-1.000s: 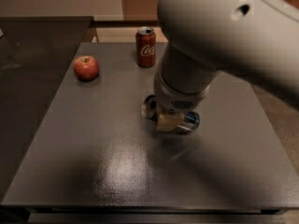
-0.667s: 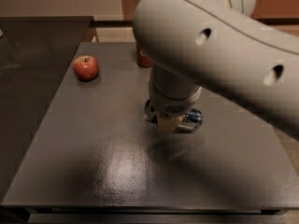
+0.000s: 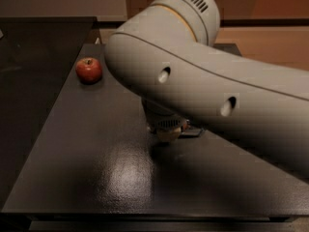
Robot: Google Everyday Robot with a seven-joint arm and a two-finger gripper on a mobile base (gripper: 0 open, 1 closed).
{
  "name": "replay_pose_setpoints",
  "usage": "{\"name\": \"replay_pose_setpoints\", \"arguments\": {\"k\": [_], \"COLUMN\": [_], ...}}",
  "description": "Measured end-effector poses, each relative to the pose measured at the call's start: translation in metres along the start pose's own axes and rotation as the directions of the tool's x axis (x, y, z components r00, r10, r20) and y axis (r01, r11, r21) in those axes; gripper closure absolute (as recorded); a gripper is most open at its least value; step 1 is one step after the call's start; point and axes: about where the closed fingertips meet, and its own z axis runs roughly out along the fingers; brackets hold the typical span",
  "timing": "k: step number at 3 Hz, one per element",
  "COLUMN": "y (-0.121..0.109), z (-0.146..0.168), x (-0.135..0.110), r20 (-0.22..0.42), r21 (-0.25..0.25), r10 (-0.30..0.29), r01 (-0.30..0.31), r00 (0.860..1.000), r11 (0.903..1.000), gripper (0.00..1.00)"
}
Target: Knock redbull can over
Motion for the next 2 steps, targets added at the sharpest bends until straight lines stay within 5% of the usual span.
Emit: {"name": "replay_pose_setpoints", "arguments": {"k": [1,2], "y": [0.0045,0.0043], "z": [0.008,0.0063], "x": [-0.0047,-0.0043], "r20": [-0.01,-0.01], "r21": [0.007,0.01], "r10": [-0.016,-0.015], "r01": [0.016,0.015], "r00": [1.0,1.0], "r11": [0.9998,0.9998], "gripper": [0.12,0.0]}}
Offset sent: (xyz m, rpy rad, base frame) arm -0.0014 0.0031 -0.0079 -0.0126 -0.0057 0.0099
